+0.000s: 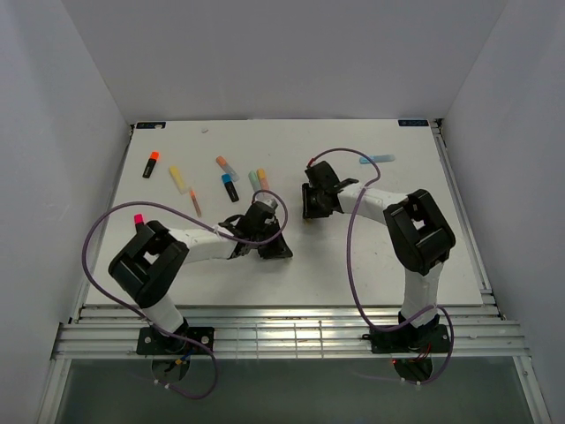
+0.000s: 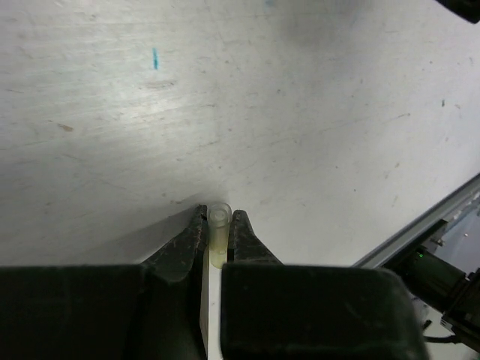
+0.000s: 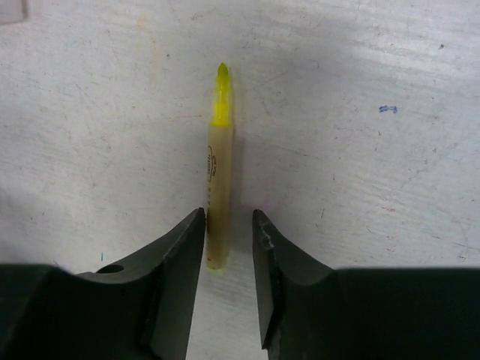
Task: Open the pen caps
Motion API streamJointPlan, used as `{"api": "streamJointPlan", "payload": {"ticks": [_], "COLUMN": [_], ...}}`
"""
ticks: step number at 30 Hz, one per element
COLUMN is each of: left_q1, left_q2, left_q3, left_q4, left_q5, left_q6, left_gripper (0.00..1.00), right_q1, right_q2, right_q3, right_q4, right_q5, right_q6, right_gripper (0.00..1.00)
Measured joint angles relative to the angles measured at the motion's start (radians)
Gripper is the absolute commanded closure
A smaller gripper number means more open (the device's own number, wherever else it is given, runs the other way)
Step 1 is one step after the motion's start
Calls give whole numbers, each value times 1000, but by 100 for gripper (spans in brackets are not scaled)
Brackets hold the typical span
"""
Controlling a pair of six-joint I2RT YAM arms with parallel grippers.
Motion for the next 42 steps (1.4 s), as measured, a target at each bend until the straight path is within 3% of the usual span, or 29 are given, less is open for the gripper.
{"api": "streamJointPlan", "payload": {"ticks": [7,12,23,34,42], "left_q1": [65,113,107,107,108], "left_q2": [25,90,184,201,207], "left_q3": [87,195,362,394,396], "left_q4": [-121,-195,-343,-379,-378], "left_q5": [-68,-112,-233,-270,-275], "left_q6": [64,96,135,160,172], "left_gripper": [100,100,99,83,64], "right_q1": [13,19,84,89,90], "right_q2": [15,-7,-66,-80,-82], "right_q3": [13,-37,-129,-160,-165], "right_q4": [-5,54,106,136,150], "right_q5": [26,35,89,97,85], "right_q6": [-17,8,99,144,147], "right_gripper": [92,92,90,77,71]}}
